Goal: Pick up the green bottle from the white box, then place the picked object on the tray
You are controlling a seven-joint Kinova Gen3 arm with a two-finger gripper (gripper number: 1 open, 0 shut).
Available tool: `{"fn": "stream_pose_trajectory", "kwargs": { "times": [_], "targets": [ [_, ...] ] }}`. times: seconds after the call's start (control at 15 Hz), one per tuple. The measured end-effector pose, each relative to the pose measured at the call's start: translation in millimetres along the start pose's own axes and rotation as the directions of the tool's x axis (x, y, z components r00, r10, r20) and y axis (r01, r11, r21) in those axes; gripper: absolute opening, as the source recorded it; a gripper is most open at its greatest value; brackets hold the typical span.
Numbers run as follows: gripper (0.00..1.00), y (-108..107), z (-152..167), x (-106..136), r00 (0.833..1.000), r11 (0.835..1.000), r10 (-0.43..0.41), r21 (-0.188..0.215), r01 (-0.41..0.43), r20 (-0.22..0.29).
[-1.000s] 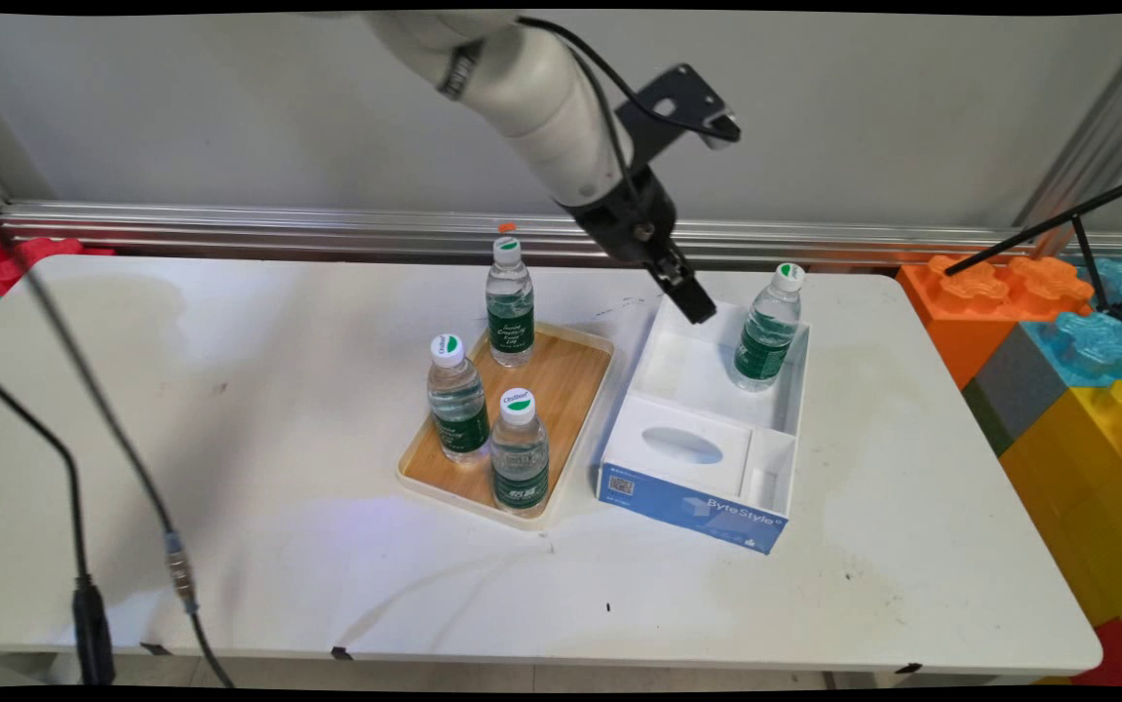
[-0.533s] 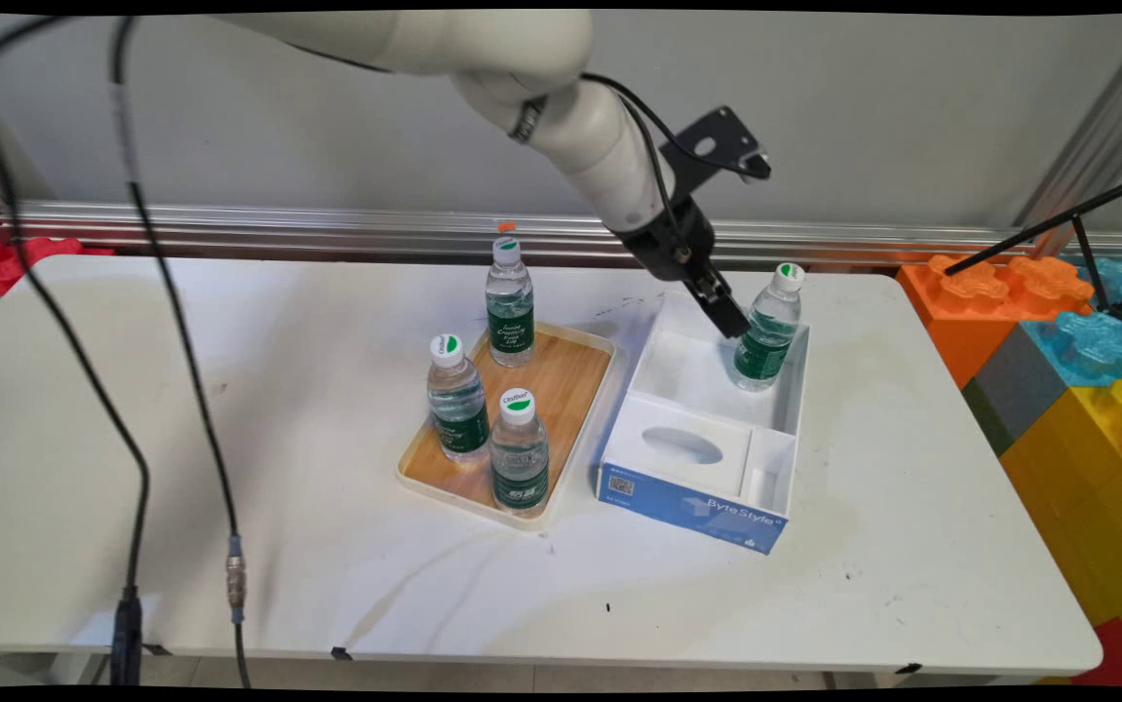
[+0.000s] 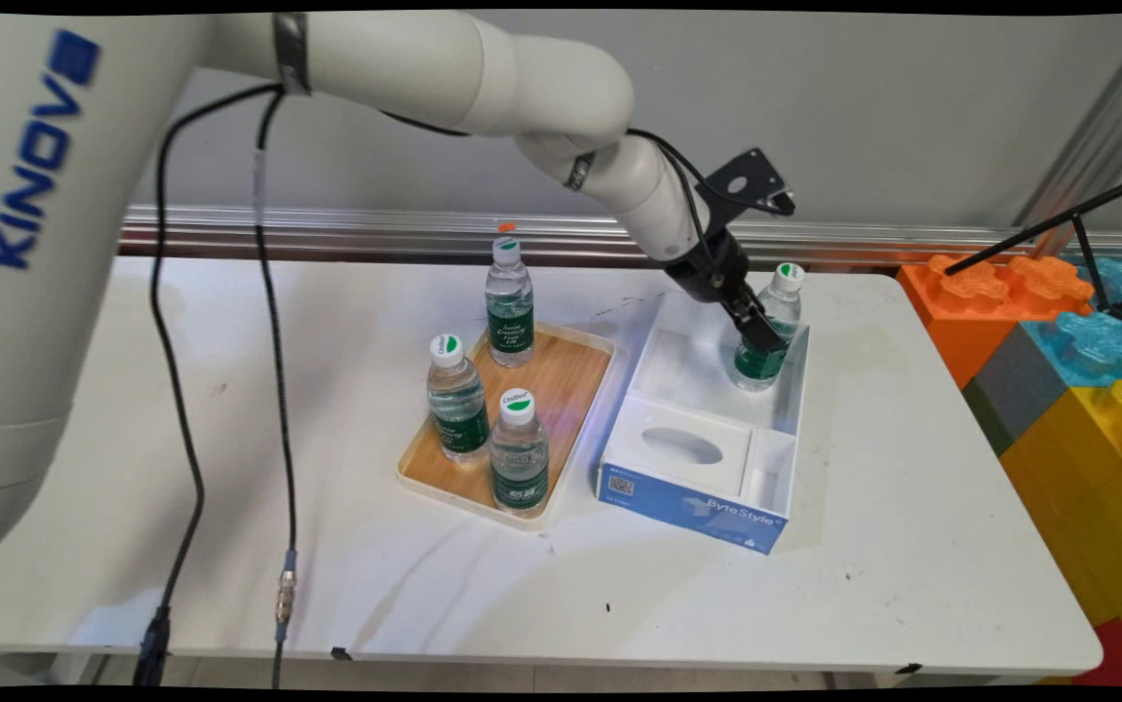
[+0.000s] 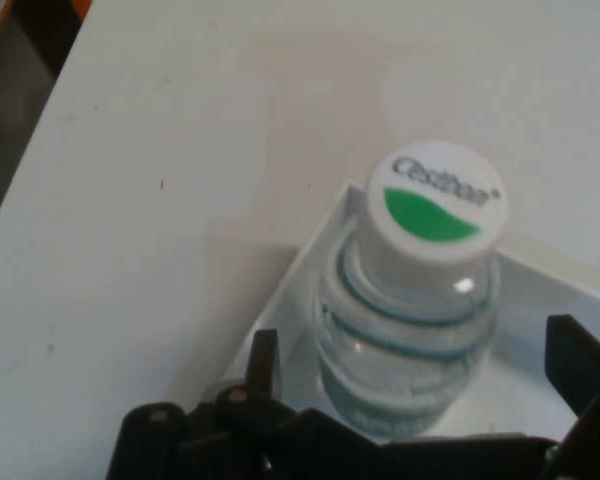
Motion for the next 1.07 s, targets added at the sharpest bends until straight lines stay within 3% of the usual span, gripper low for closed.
{"fn": "stream_pose_trajectory", "kwargs": {
  "times": [0.47, 0.53, 0.87, 1.07],
  "targets": [
    [1.0, -8.8, 34.5, 0.6, 0.999, 0.999, 0.02, -0.031, -0.021, -0.041],
    [0.0, -8.8, 36.7, 0.7, 0.999, 0.999, 0.027, -0.035, -0.028, -0.045],
    [0.0, -8.3, 36.5, -1.3, 0.998, 0.998, 0.045, -0.035, -0.047, -0.044],
    [0.0, -7.1, 23.3, 4.4, 0.997, 0.998, 0.053, -0.012, -0.054, -0.05]
  ]
}}
